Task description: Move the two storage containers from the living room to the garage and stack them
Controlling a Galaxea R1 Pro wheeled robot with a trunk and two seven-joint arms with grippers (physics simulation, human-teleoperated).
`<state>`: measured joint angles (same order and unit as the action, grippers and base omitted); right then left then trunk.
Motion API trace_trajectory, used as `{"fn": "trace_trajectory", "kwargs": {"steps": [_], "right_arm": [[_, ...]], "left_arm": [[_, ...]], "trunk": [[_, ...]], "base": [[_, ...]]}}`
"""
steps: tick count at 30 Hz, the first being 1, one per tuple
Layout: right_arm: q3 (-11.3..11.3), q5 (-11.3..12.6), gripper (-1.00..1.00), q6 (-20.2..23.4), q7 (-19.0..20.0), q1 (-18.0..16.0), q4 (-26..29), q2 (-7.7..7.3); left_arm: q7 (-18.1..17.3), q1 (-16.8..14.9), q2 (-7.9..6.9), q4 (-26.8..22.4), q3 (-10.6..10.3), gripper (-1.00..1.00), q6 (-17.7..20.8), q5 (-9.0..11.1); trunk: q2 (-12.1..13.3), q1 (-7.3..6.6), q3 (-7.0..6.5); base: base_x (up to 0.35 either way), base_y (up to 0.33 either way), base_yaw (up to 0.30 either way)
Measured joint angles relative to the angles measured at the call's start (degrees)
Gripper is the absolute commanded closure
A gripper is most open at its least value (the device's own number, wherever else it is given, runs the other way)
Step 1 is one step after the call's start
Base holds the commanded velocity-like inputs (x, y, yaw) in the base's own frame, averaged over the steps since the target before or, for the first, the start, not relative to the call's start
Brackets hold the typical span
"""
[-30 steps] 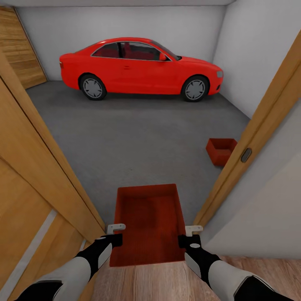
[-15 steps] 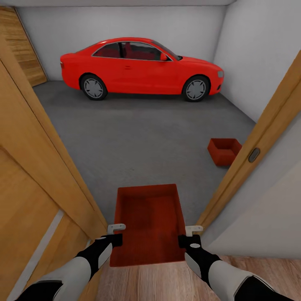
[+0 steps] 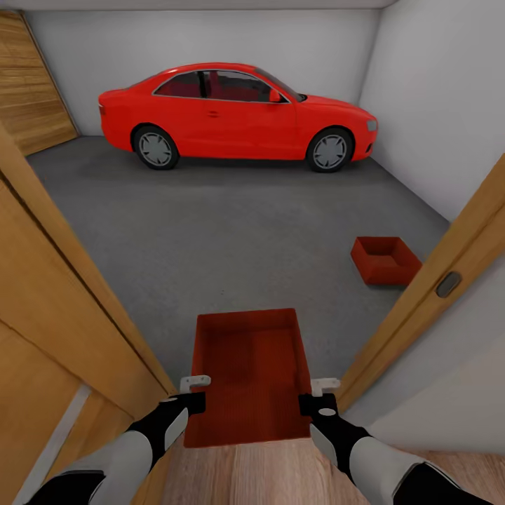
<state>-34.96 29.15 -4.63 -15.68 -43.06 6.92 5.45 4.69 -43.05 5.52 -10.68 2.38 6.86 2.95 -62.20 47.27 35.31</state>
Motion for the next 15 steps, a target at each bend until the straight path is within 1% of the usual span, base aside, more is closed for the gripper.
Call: {"fn": "trace_trajectory", "kwargs": {"steps": [15], "right_arm": [[0.02,-0.03,1.0,0.01,0.02,0.0,0.0,-0.02]], "left_arm": [[0.03,0.0,0.02,0.0,0.02,1.0,0.0,-0.02]], "trunk": [[0.0,0.0,0.0]], "base": [[0.323,0.0,0.0]]}}
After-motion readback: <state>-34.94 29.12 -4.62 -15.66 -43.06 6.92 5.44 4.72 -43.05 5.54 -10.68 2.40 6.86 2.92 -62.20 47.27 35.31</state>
